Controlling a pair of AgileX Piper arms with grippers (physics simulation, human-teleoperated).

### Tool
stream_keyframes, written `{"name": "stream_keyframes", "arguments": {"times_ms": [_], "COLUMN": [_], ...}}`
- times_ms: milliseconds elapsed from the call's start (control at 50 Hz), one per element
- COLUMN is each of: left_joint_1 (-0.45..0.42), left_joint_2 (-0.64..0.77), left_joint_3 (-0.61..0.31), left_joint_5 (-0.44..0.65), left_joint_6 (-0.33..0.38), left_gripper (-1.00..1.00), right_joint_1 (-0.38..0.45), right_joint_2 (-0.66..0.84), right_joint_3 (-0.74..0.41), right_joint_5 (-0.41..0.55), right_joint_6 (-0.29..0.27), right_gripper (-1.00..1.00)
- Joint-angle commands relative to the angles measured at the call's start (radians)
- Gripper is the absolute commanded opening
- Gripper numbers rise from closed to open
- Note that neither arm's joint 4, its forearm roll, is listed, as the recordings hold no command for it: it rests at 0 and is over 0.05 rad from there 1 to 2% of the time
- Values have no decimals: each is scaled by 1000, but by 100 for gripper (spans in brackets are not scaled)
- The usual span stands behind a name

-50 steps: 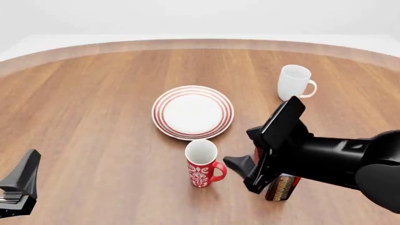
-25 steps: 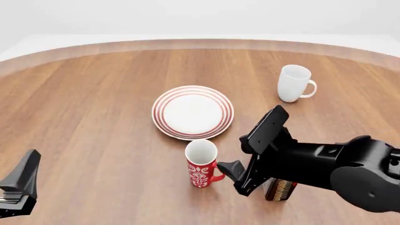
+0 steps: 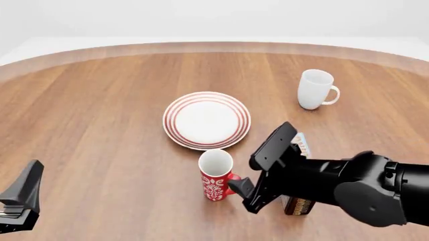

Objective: Pick up the red mug and put it on the plate

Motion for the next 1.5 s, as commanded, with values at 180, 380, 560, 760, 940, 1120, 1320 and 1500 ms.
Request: {"name": "stream_keyframes", "arguments": {"times_ms": [180, 380, 560, 760, 940, 1120, 1320, 1500], "left_joint_1": [0, 0, 0, 0, 0, 0, 0, 0], "left_joint_2": [0, 0, 0, 0, 0, 0, 0, 0], "left_joint_3": [0, 0, 0, 0, 0, 0, 0, 0], "left_joint_5": [0, 0, 0, 0, 0, 0, 0, 0], "left_joint_6": [0, 0, 0, 0, 0, 0, 0, 0], "left_gripper": [100, 100, 100, 100, 100, 100, 100, 100], "right_joint_1": [9, 8, 10, 9, 2, 6, -2, 1], "right_joint_2": [66, 102, 121, 137, 151, 186, 210, 226], "right_joint_3": [11, 24, 37, 50, 53, 67, 73, 72], "right_joint_5": [-55, -89, -111, -134, -148, -187, -211, -222], "right_joint_6": [22, 30, 37, 41, 41, 57, 57, 64], "right_gripper": [100, 100, 100, 100, 100, 100, 100, 100]}}
